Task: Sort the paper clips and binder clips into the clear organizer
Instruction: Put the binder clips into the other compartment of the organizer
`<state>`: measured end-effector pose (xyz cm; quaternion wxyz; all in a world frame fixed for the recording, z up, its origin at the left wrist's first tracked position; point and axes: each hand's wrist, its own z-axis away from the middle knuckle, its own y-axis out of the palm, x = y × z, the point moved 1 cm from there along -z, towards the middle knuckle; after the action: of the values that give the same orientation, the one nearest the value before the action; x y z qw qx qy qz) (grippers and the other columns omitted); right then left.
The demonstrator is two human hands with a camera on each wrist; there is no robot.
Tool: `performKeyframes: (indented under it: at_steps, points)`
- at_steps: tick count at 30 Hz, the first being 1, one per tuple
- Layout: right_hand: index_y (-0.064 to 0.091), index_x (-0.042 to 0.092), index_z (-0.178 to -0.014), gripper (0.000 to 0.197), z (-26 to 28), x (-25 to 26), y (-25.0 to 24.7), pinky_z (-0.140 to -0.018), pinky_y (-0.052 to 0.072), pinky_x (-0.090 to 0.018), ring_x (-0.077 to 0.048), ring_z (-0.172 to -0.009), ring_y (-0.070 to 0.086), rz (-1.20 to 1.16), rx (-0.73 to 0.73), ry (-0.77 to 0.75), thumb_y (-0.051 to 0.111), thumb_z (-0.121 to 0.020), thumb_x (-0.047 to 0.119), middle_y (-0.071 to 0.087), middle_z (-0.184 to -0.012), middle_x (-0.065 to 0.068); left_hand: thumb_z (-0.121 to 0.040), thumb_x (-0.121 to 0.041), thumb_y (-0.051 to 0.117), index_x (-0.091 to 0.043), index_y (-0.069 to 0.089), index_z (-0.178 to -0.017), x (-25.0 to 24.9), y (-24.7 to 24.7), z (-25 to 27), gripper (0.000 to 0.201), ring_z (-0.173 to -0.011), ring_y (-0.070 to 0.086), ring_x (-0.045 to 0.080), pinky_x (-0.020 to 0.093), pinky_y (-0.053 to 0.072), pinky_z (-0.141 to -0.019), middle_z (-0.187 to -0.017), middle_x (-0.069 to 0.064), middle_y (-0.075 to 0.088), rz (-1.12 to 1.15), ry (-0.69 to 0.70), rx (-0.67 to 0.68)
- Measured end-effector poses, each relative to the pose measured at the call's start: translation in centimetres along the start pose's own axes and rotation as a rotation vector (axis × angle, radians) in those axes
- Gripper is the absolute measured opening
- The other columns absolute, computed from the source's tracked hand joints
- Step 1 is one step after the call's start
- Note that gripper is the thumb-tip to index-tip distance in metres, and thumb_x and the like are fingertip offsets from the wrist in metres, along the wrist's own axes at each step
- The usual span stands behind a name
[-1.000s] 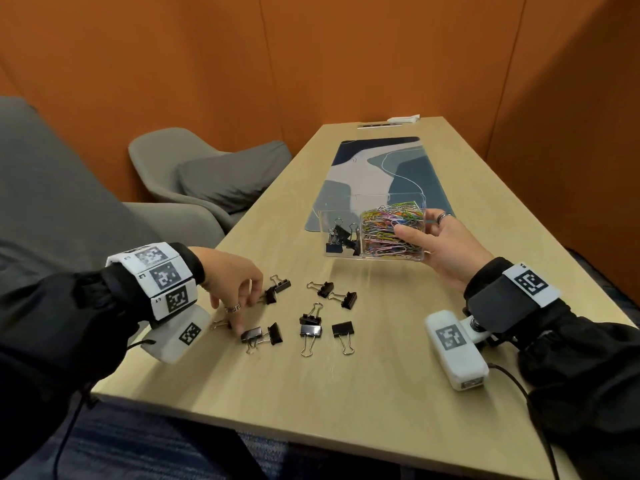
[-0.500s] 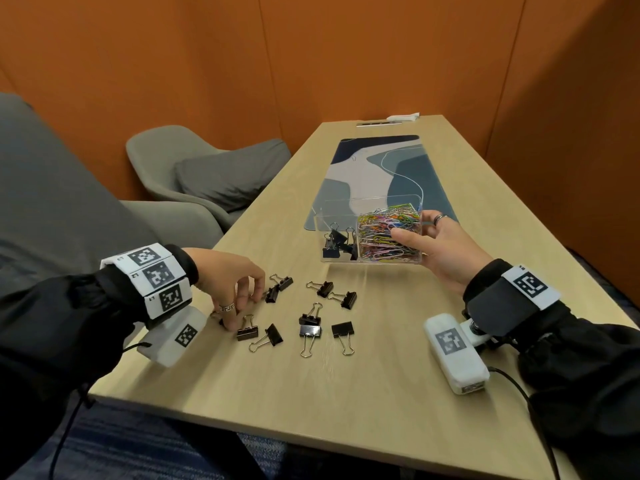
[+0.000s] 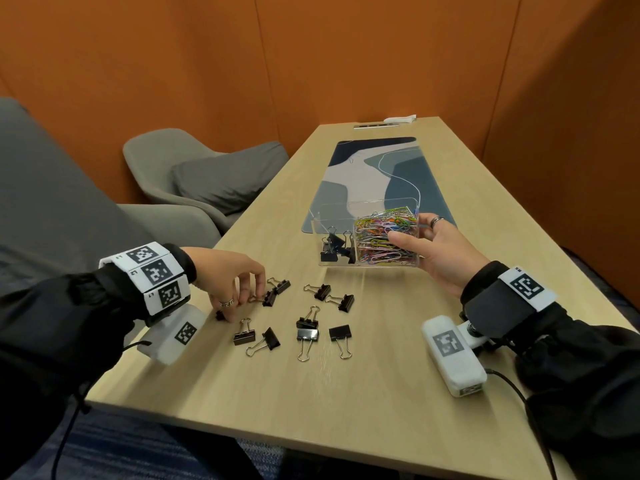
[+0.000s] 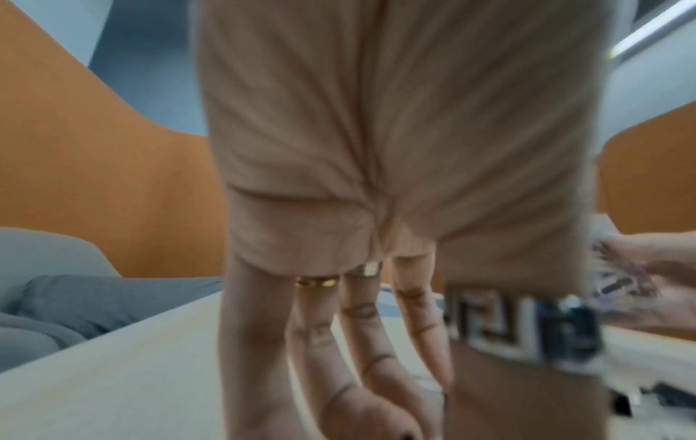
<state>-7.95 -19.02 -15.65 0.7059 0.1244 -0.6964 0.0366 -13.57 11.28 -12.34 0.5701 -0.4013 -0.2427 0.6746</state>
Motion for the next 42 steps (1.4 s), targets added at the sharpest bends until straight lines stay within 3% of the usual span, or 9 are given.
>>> performKeyframes:
  at_steps: [7,14,19,25,28,31,34,37,42]
  points:
    - [0.038,0.004,-0.133,0.062,0.0,0.1,0.0,-0.087,0.054,-0.037,-0.023,-0.103,0.064,-0.015,0.000,0.004,0.069,-0.079,0.008,0.061,-0.122,-0.013,-0.070,0.007,0.076,-0.020,0.060,-0.102,-0.9,-2.4,1.4,0.045,-0.075,0.065,0.015,0.031,0.054,-0.067,-0.082,0.003,0.064,0.283,0.199,-0.216]
    - [0.040,0.005,-0.131,0.062,0.0,0.1,0.0,-0.084,0.055,-0.038,-0.023,-0.099,0.066,-0.032,-0.006,0.003,0.070,-0.077,0.009,0.062,-0.120,-0.014,-0.076,0.025,0.056,-0.011,0.059,-0.105,-2.2,-2.9,1.7,0.046,-0.068,0.054,0.011,0.037,0.056,-0.073,-0.079,0.001,0.059,0.614,0.407,-0.291]
    - [0.040,0.005,-0.130,0.059,0.1,0.2,0.0,-0.084,0.055,-0.038,-0.023,-0.098,0.066,-0.040,-0.001,0.004,0.069,-0.078,0.008,0.062,-0.119,-0.014,-0.084,0.028,0.039,-0.009,0.061,-0.107,-2.4,-3.0,1.3,0.048,-0.070,0.051,0.010,0.025,0.055,-0.072,-0.080,0.001,0.051,0.799,0.436,-0.394]
    - [0.041,0.003,-0.129,0.058,0.0,0.1,0.0,-0.085,0.056,-0.038,-0.023,-0.097,0.066,-0.038,-0.005,-0.010,0.069,-0.079,0.006,0.062,-0.120,-0.016,-0.088,0.025,0.032,-0.005,0.058,-0.115,-2.7,-2.9,1.4,0.047,-0.097,0.068,0.027,0.024,0.057,-0.075,-0.115,0.015,0.060,1.076,0.378,-0.339]
    - [0.041,0.003,-0.129,0.057,-0.1,0.1,-0.1,-0.089,0.054,-0.041,-0.024,-0.098,0.065,-0.036,-0.010,-0.011,0.069,-0.079,0.007,0.063,-0.119,-0.016,-0.089,0.022,0.029,-0.004,0.058,-0.113,-2.6,-2.9,1.5,0.046,-0.078,0.067,0.021,0.027,0.057,-0.068,-0.106,0.017,0.063,1.097,0.299,-0.245]
    - [0.042,0.005,-0.128,0.056,0.0,0.0,-0.1,-0.087,0.054,-0.040,-0.024,-0.099,0.065,-0.029,-0.007,-0.009,0.069,-0.079,0.007,0.063,-0.118,-0.014,-0.093,0.012,0.030,-0.006,0.061,-0.112,-2.3,-2.7,1.6,0.040,-0.064,0.053,0.012,0.025,0.049,-0.058,-0.086,0.007,0.061,1.016,0.219,-0.238]
    - [0.043,0.005,-0.126,0.054,0.0,0.0,-0.1,-0.088,0.054,-0.040,-0.024,-0.101,0.065,-0.017,-0.007,-0.011,0.069,-0.079,0.008,0.063,-0.118,-0.013,-0.096,-0.017,0.049,-0.008,0.064,-0.110,-2.0,-2.1,1.8,0.022,-0.059,0.044,0.009,0.023,0.041,-0.058,-0.070,-0.002,0.051,0.823,0.159,-0.228]
    - [0.042,0.005,-0.127,0.057,0.0,0.0,-0.1,-0.086,0.054,-0.040,-0.025,-0.102,0.065,-0.015,-0.009,-0.009,0.070,-0.077,0.008,0.063,-0.119,-0.014,-0.072,-0.050,0.072,-0.014,0.070,-0.096,-1.8,-1.4,1.9,0.043,-0.058,0.040,0.006,0.020,0.038,-0.059,-0.064,-0.005,0.044,0.412,0.084,-0.201]
    - [0.043,0.004,-0.127,0.055,0.1,0.0,-0.1,-0.085,0.055,-0.039,-0.023,-0.097,0.066,-0.022,-0.004,-0.015,0.069,-0.079,0.007,0.063,-0.118,-0.014,-0.067,-0.044,0.081,-0.027,0.061,-0.095,-1.4,-0.1,1.8,0.039,-0.049,0.032,0.006,0.018,0.030,-0.053,-0.054,-0.013,0.038,-0.060,0.023,-0.041]
